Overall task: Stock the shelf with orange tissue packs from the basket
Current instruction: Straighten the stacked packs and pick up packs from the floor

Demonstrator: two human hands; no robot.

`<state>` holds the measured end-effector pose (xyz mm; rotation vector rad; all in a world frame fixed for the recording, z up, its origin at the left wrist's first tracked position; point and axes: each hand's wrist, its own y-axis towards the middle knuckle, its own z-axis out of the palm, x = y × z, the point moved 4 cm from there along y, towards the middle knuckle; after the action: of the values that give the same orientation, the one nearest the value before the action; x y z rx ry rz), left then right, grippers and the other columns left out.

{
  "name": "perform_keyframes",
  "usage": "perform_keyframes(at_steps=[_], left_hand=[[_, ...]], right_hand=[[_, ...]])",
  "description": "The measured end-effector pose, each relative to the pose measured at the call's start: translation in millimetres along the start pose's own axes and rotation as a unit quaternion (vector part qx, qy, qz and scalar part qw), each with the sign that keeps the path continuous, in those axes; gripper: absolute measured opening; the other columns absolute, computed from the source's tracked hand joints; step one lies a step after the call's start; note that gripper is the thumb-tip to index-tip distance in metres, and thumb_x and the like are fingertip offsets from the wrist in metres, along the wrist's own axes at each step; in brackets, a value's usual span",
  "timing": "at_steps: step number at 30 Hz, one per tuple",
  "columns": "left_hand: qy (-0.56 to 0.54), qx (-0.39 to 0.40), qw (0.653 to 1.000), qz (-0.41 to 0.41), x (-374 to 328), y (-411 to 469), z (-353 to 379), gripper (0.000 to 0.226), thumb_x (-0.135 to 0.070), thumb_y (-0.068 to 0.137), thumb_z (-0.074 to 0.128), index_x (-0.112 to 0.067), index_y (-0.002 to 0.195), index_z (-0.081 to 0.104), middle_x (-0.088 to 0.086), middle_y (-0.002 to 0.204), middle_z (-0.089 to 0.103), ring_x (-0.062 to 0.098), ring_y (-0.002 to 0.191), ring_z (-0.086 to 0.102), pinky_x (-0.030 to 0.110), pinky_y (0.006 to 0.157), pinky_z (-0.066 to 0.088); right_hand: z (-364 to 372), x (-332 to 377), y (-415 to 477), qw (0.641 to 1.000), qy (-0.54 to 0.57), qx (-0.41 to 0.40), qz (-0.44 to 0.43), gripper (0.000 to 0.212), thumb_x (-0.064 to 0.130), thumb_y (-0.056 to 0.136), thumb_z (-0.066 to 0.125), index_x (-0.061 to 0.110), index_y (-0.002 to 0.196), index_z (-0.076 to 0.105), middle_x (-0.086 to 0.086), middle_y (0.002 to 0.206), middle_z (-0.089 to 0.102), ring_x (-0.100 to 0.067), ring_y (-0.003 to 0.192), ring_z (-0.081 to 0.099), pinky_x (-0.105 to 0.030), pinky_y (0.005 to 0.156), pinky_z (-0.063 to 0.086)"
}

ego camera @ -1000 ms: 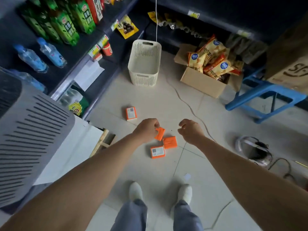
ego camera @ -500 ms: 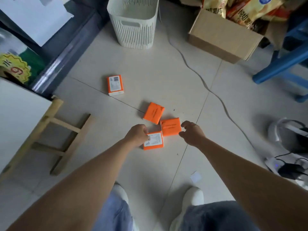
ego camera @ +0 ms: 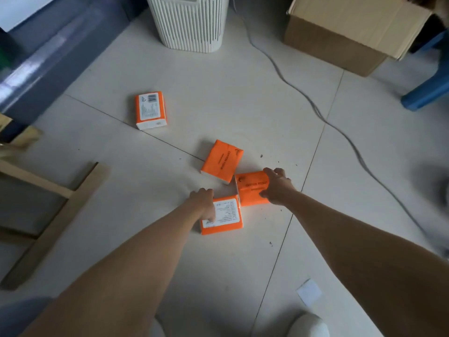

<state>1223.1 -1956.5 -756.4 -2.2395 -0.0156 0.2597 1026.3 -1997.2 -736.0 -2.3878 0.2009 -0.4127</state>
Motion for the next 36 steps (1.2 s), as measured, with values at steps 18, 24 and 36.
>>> perform_keyframes(at_steps=[18,24,36], left_hand=[[-0.004,-0.014,0.999,-0.036,7.8,-6.2,-5.4,0.041,-0.021,0.079,0.065,-0.015,0.118,0.054,0.012,0.127,0.042,0.031,0.125,0.037,0.036,0.105,0.039],[-0.352,-0.015,0.936,-0.026,11.0,-45.5,-55.1,0.051,0.012,0.079,0.052,-0.027,0.111,0.054,0.007,0.112,0.059,0.030,0.101,0.061,0.038,0.069,0.059],[-0.516,-0.147,0.844,0.026,-37.9,-242.6,-239.0,0.041,0.018,0.075,0.057,-0.013,0.103,0.057,0.003,0.097,0.058,0.019,0.092,0.057,0.018,0.060,0.056]], right_hand=[[9.6,-5.2,9.6,0.997,-0.062,0.003,0.045,0.080,0.026,0.070,0.081,0.015,0.136,0.037,-0.011,0.133,0.025,-0.035,0.106,0.057,-0.037,0.081,0.049],[-15.8,-4.8,-15.9,0.999,-0.014,-0.003,0.040,0.047,0.023,0.078,0.071,0.010,0.118,0.050,-0.011,0.121,0.040,-0.028,0.087,0.054,-0.033,0.071,0.047],[-236.5,79.8,-192.2,0.962,0.250,-0.094,0.048,0.032,0.020,0.077,0.066,0.011,0.101,0.047,-0.007,0.086,0.055,-0.023,0.070,0.053,-0.029,0.056,0.044]])
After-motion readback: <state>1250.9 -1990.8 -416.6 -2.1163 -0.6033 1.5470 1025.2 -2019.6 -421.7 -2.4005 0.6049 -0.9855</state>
